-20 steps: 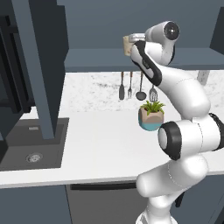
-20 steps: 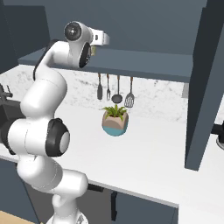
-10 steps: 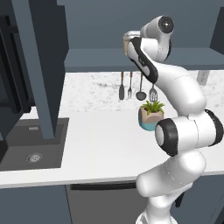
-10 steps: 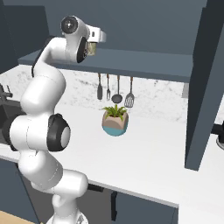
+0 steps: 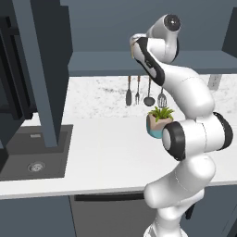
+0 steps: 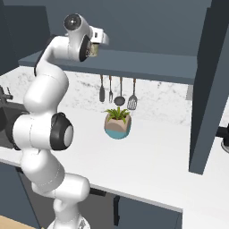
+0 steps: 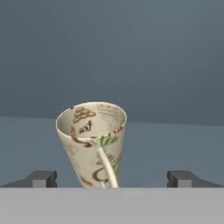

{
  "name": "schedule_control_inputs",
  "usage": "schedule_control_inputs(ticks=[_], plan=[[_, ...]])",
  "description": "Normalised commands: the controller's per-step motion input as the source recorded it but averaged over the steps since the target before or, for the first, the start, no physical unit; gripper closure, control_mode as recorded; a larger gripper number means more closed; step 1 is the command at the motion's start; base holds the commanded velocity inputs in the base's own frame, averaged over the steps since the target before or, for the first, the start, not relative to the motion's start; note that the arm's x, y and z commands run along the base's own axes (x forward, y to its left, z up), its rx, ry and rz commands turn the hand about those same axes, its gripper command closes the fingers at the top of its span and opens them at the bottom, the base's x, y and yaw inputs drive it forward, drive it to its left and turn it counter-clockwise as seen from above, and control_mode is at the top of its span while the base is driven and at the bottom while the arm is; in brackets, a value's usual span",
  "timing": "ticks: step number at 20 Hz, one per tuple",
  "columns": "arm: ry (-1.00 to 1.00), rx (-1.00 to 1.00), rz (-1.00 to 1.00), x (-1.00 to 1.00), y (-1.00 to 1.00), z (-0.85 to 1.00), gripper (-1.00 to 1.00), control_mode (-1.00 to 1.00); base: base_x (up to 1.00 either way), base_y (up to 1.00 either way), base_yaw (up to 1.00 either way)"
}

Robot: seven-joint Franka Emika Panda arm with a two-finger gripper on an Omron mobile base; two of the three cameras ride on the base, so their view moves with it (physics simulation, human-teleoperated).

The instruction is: Gather all objects into one cabinet and sort the glasses and bowls to opposite sides.

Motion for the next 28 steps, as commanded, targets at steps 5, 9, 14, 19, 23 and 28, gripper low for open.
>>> schedule_control_inputs(ticks=[5,9,14,19,23,28], plan=[[0.06,0.0,0.0,0.06,0.0,-0.16,-1.0,-1.0,0.0,0.0,0.0],[0.04,0.0,0.0,0.12,0.0,-0.09,-1.0,-1.0,0.0,0.0,0.0],[0.03,0.0,0.0,0.1,0.0,-0.13,-1.0,-1.0,0.0,0.0,0.0],[0.01,0.0,0.0,0.16,0.0,-0.08,-1.0,-1.0,0.0,0.0,0.0],[0.0,0.0,0.0,0.17,0.0,-0.04,-1.0,-1.0,0.0,0.0,0.0],[0.01,0.0,0.0,0.18,0.06,-0.09,-1.0,-1.0,0.0,0.0,0.0]])
